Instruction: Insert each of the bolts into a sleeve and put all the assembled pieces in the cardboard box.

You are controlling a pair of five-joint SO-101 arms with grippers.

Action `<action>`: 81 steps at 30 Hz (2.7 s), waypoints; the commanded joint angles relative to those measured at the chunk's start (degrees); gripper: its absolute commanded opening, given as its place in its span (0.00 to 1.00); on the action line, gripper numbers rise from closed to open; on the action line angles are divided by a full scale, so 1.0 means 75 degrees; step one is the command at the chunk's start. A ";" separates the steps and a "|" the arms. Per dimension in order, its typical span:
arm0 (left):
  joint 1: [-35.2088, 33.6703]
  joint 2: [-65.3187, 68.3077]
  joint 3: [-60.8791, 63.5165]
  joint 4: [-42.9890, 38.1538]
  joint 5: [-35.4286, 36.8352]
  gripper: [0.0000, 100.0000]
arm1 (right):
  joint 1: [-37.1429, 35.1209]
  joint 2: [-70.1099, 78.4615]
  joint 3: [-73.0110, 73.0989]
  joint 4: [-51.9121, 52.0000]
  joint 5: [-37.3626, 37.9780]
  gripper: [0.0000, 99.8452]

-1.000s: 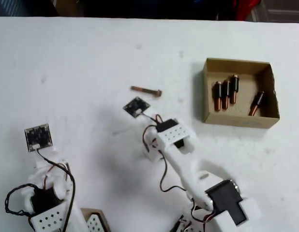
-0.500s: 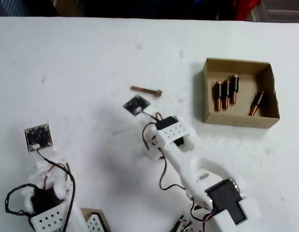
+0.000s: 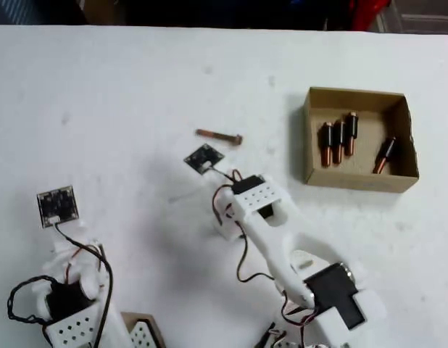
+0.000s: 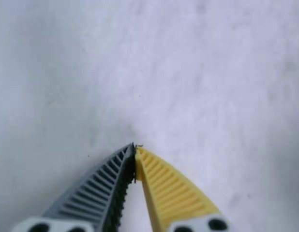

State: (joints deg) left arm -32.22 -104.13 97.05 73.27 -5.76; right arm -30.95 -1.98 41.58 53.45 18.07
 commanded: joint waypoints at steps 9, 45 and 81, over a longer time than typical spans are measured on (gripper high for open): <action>-0.0076 -0.0053 -0.0012 0.0070 -0.0070 0.03 | -0.0029 0.0358 -0.0258 -0.0029 0.0000 0.02; 0.1893 -0.0053 -0.0012 0.0035 -0.0059 0.02 | 0.2315 -0.8328 0.1160 0.1987 0.0059 0.02; 0.2561 0.0838 -0.3223 -0.0926 -0.3622 0.03 | 0.2995 -1.1505 0.5099 0.0193 0.0000 0.02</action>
State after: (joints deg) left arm -13.85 -104.13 81.23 65.71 -32.13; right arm -9.32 -86.02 79.74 55.65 18.15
